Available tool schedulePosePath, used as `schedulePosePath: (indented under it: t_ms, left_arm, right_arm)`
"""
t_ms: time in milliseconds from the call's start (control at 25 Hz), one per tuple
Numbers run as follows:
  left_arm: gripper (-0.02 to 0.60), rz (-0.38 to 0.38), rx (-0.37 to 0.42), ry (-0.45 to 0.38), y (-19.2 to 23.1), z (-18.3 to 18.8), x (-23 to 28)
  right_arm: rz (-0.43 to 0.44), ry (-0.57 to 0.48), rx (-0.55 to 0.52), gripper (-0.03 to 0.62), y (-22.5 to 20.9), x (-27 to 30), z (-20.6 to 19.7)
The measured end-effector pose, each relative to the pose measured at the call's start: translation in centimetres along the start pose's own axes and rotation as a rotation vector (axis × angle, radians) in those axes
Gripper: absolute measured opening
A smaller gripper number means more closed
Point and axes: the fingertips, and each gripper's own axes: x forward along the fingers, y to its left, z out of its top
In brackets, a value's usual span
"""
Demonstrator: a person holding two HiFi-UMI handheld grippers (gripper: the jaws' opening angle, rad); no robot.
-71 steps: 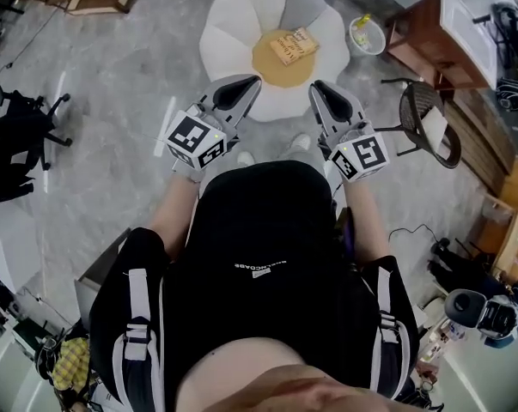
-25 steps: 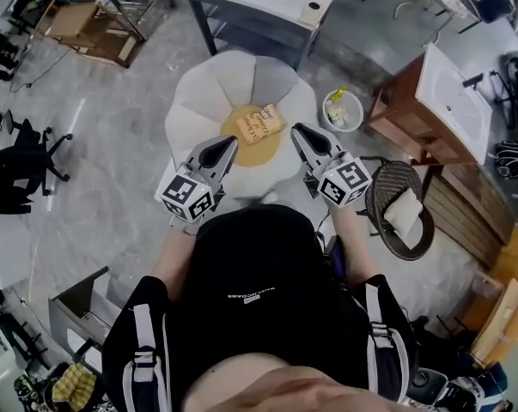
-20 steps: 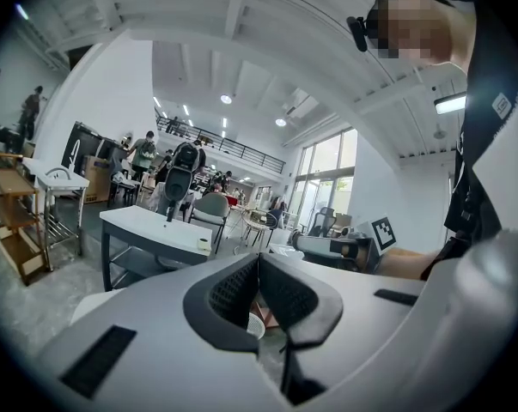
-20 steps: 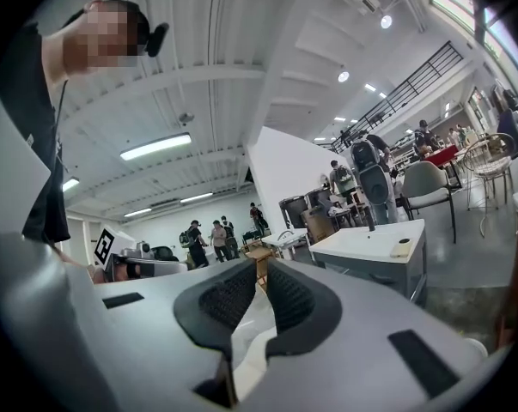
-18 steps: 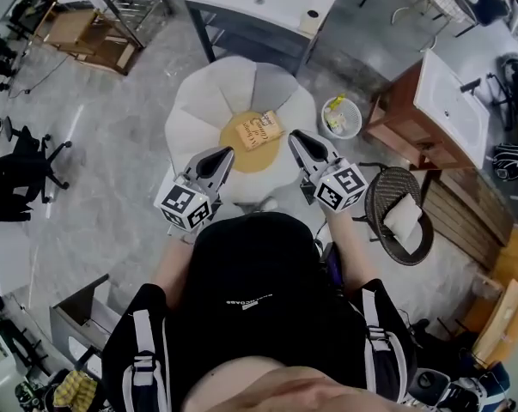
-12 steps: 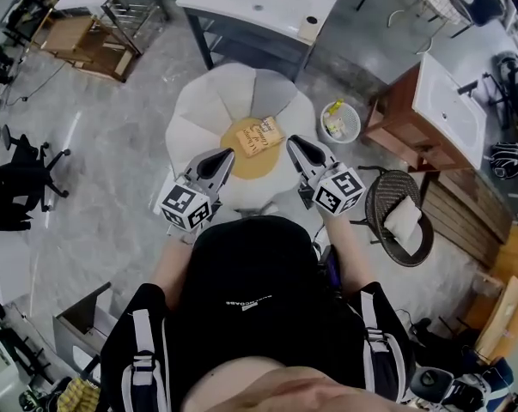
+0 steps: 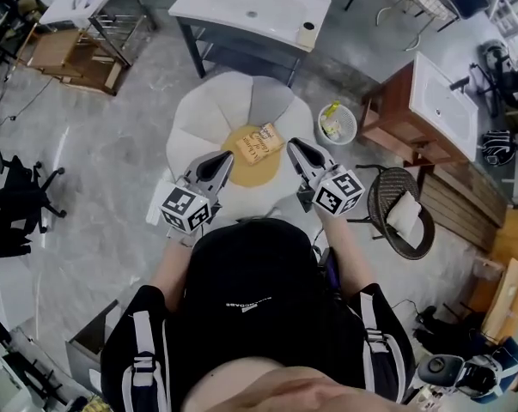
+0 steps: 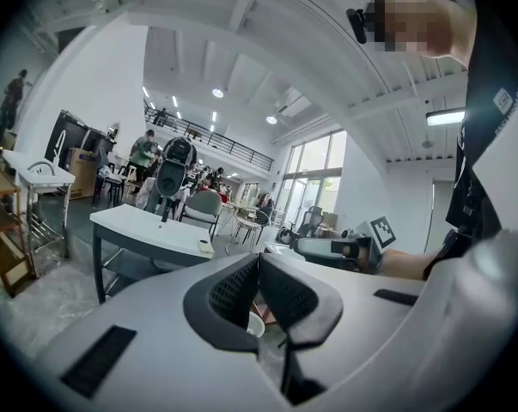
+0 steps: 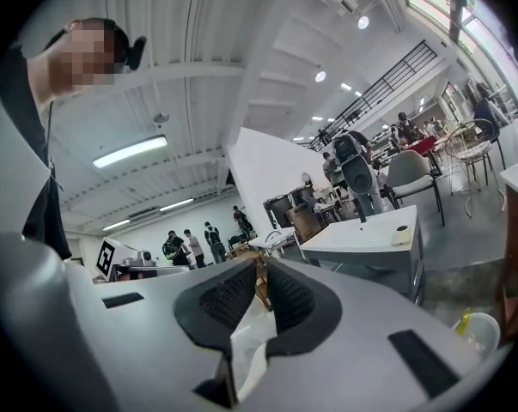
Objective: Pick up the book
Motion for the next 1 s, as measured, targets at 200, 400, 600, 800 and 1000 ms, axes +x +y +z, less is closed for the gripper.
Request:
schedulePosePath:
  t_ms: [200, 400, 600, 800, 1000]
  left_arm:
    - [0.015, -0.037, 0.013, 0.008, 3.6, 0.7, -1.6]
    - [0.015, -0.088, 0.039, 0.032, 6.7, 0.4, -3.6]
    - [0.015, -0.081, 0.029, 0.070, 9.9, -1.0, -4.4]
    - [0.015, -0.057, -0.011, 0.107, 11.4, -2.7, -4.9]
    - [0.015, -0.032, -0.047, 0.135, 12.4, -4.0, -3.4]
  right_arm:
    - [-0.058, 0.019, -0.005, 0.055, 1.0, 3.7, -1.0]
    - [-0.117, 0.027, 0.038, 0.055, 1.5, 6.9, -2.7]
    - [-0.188, 0.037, 0.131, 0.055, -0.7, 8.9, -4.7]
    - [-0.233, 0.044, 0.279, 0.055, -3.6, 9.4, -6.9]
    - [-0.281, 0.056, 0.362, 0.055, -7.9, 9.2, -8.8]
